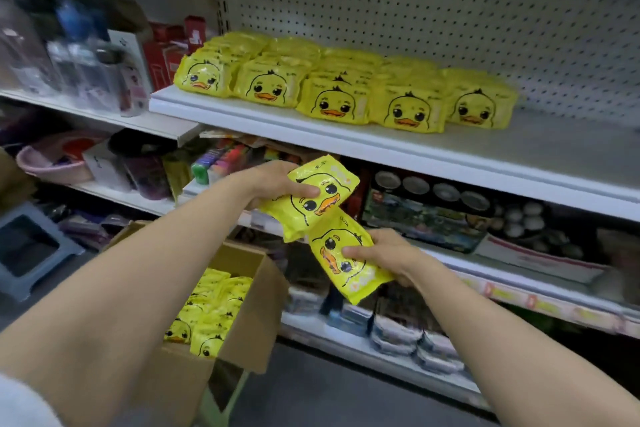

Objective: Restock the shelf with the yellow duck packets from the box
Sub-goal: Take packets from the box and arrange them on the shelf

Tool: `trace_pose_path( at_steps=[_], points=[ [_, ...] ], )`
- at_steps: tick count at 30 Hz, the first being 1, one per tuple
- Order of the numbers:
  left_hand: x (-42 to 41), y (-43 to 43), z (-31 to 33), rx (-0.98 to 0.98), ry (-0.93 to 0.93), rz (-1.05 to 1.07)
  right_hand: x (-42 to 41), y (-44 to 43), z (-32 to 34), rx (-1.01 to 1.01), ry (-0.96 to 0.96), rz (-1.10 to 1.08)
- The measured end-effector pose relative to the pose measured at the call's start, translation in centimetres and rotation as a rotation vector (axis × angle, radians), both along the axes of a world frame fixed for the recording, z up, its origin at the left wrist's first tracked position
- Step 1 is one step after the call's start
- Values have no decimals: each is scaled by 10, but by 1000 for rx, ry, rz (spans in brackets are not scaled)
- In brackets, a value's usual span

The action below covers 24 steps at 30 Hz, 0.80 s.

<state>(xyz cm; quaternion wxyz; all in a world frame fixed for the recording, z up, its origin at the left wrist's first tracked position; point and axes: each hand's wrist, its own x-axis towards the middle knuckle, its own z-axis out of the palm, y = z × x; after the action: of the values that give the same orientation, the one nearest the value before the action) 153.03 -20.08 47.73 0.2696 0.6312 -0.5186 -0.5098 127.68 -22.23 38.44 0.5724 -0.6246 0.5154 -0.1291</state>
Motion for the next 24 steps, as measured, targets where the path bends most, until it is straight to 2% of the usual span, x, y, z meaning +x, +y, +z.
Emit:
trace_pose_path(
  at_steps=[4,8,11,15,21,24],
  points=[
    [-76,-27,31,-47,62,-44,-77,-7,36,-22,-61,-35],
    [-132,-48,62,-81,98,-75,-139,-22,68,-82,-32,-41],
    [-157,-72,83,-132,12,-107,-171,-38,87,-139,-7,-64],
    [-187,-107,110,-245,-123,-139,-198,-56,107,-132,-69,-142],
    [-225,-180,141,-328,-231,-118,-242,-99,145,-242,42,-221],
    [-243,-219,154,-409,-366,-214,-267,-118,166,-282,50,-303]
  ],
)
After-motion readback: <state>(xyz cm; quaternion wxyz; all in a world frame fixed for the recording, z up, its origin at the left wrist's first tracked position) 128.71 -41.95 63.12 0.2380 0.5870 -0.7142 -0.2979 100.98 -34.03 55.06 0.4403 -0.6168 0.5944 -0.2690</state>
